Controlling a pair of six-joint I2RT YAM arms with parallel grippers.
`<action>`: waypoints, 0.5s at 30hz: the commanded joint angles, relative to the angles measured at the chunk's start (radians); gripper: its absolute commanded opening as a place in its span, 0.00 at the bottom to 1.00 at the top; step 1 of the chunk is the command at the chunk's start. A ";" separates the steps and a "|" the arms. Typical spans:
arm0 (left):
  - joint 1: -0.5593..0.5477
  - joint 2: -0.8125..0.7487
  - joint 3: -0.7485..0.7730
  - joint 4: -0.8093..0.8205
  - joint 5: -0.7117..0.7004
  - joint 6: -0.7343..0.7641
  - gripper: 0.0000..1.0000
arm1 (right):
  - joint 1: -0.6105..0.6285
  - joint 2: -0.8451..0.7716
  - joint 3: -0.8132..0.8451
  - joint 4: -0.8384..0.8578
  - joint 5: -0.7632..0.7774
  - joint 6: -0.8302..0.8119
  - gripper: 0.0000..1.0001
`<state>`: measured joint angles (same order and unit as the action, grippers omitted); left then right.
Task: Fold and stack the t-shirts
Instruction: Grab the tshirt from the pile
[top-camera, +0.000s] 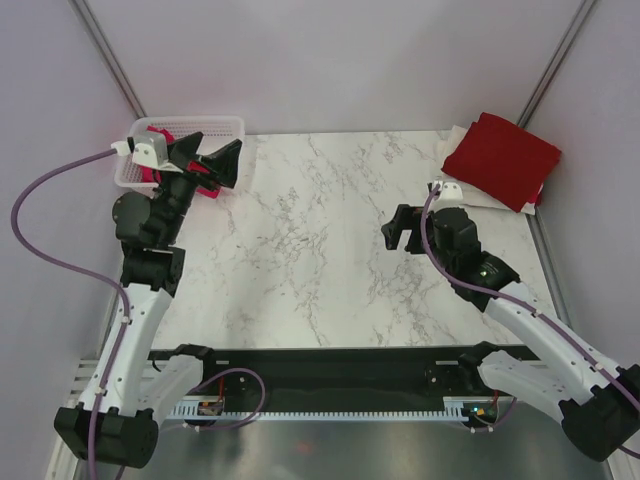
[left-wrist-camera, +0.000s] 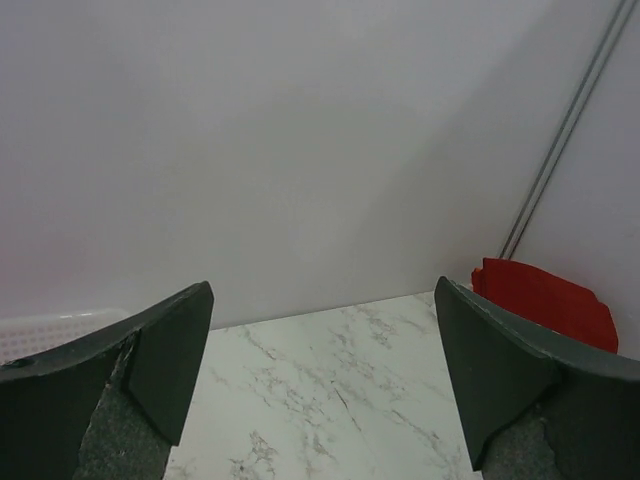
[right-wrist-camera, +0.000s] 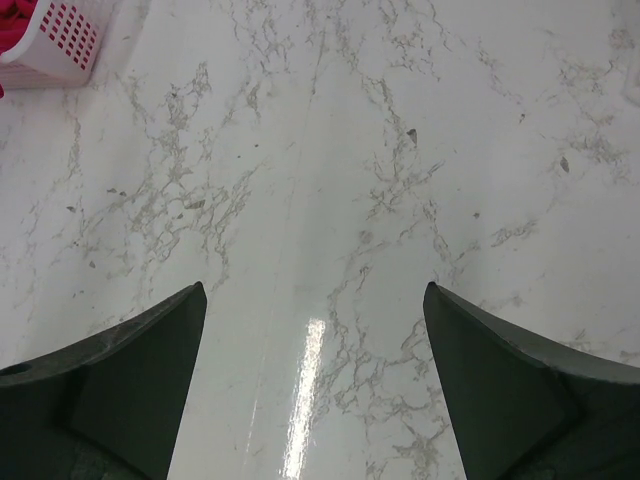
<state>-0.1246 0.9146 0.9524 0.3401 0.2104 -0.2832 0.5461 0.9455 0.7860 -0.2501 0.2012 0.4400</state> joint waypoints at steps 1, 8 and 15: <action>0.029 -0.026 0.008 -0.072 0.100 0.016 1.00 | 0.000 -0.011 0.079 0.000 -0.028 -0.023 0.98; 0.117 0.356 0.472 -0.603 -0.203 0.003 0.99 | 0.000 -0.031 0.050 -0.035 -0.049 -0.017 0.98; 0.180 0.803 0.853 -0.868 -0.285 -0.077 0.95 | 0.000 -0.050 0.006 -0.052 -0.100 0.000 0.98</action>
<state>0.0376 1.6257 1.6936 -0.3065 0.0196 -0.3130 0.5461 0.9150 0.8066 -0.2897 0.1329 0.4335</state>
